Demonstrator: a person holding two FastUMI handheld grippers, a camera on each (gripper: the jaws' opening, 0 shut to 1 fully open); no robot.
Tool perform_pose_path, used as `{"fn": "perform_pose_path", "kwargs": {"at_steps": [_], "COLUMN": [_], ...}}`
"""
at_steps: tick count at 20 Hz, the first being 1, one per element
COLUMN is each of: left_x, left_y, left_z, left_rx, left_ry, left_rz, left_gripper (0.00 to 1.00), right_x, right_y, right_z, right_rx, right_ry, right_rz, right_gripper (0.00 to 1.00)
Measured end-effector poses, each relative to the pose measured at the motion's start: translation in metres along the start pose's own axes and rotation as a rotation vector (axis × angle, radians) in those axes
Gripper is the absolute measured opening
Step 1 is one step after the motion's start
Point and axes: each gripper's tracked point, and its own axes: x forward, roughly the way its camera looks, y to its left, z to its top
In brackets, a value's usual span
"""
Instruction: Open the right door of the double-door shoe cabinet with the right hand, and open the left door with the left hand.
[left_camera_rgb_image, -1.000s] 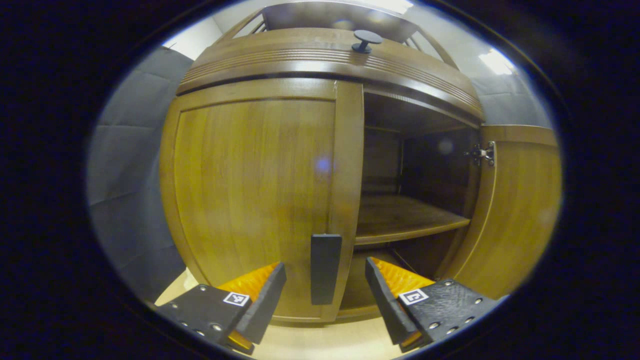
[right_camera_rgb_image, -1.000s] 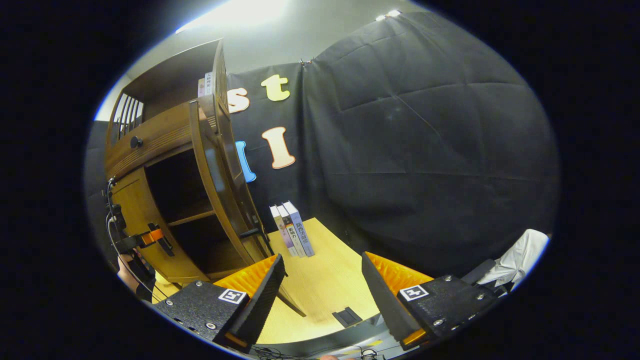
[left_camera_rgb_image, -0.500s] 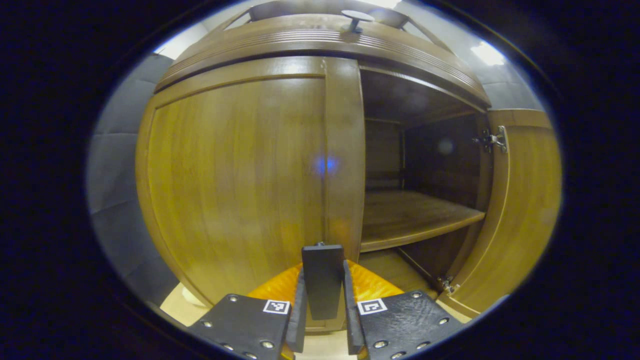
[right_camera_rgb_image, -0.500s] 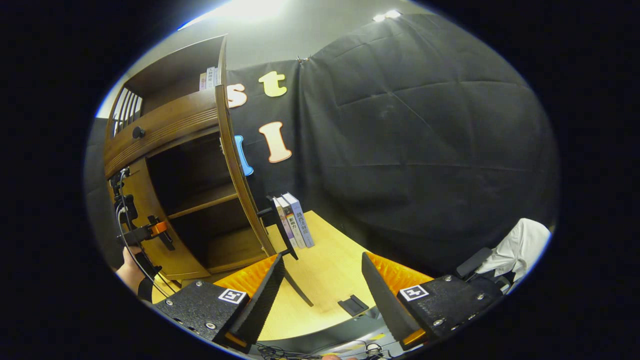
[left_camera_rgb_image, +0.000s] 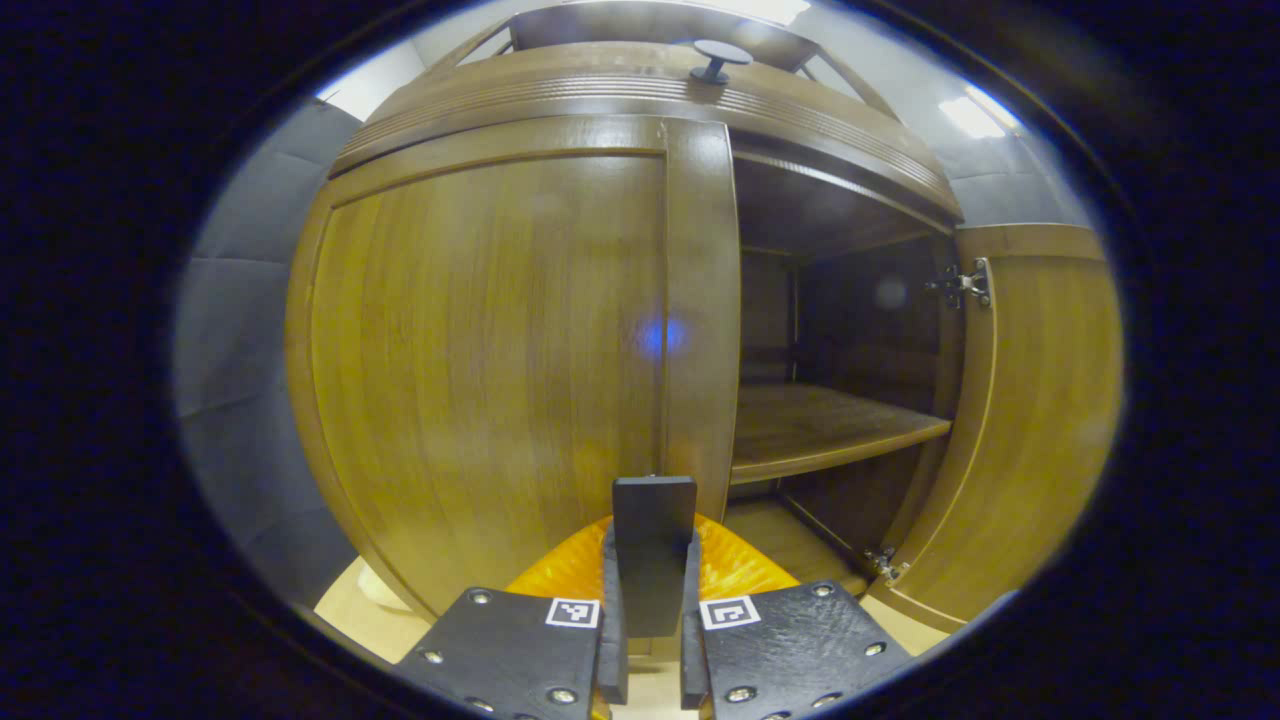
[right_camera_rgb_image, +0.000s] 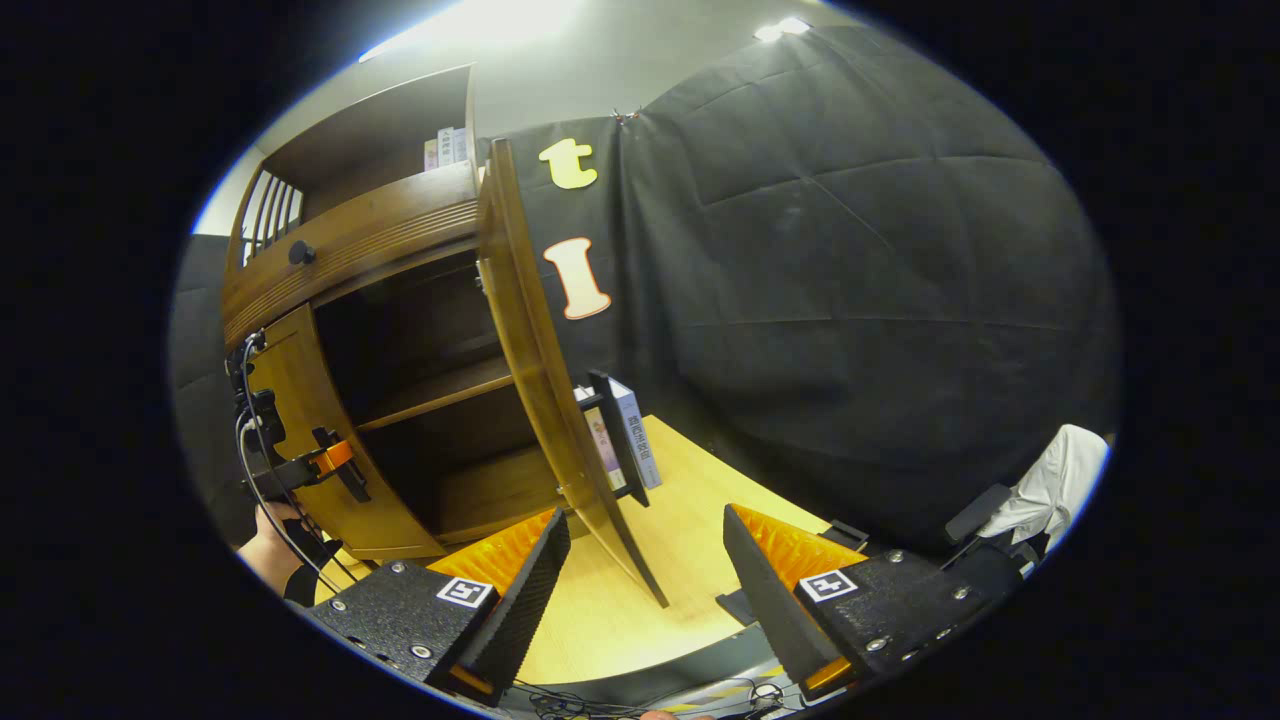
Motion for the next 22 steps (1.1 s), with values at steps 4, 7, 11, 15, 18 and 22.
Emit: {"fn": "perform_pose_path", "kwargs": {"at_steps": [4, 7, 11, 15, 18, 22], "left_x": [-0.001, -0.002, -0.002, -0.002, -0.004, -0.006], "left_y": [0.000, 0.002, 0.001, 0.001, 0.001, 0.000], "left_z": [0.000, 0.002, 0.001, 0.001, 0.003, 0.005], "left_rx": [-0.002, -0.020, -0.030, -0.034, -0.021, -0.019], "left_ry": [-0.011, -0.021, -0.029, -0.025, -0.035, -0.039], "left_rz": [-0.026, -0.020, -0.026, -0.029, -0.034, -0.028], "left_gripper": [0.29, 0.29, 0.29, 0.29, 0.16, 0.21], "right_x": [0.008, 0.014, 0.027, 0.032, 0.035, 0.038], "right_y": [0.027, 0.048, 0.076, 0.106, 0.128, 0.147], "right_z": [-0.008, -0.004, -0.001, -0.019, -0.023, -0.030], "right_rx": [-0.009, -0.027, -0.059, -0.075, -0.101, -0.111], "right_ry": [0.009, -0.009, -0.025, 0.015, 0.031, 0.046], "right_rz": [0.069, 0.123, 0.187, 0.255, 0.294, 0.336], "right_gripper": [0.91, 0.95, 0.91, 0.95, 0.91, 0.91]}}
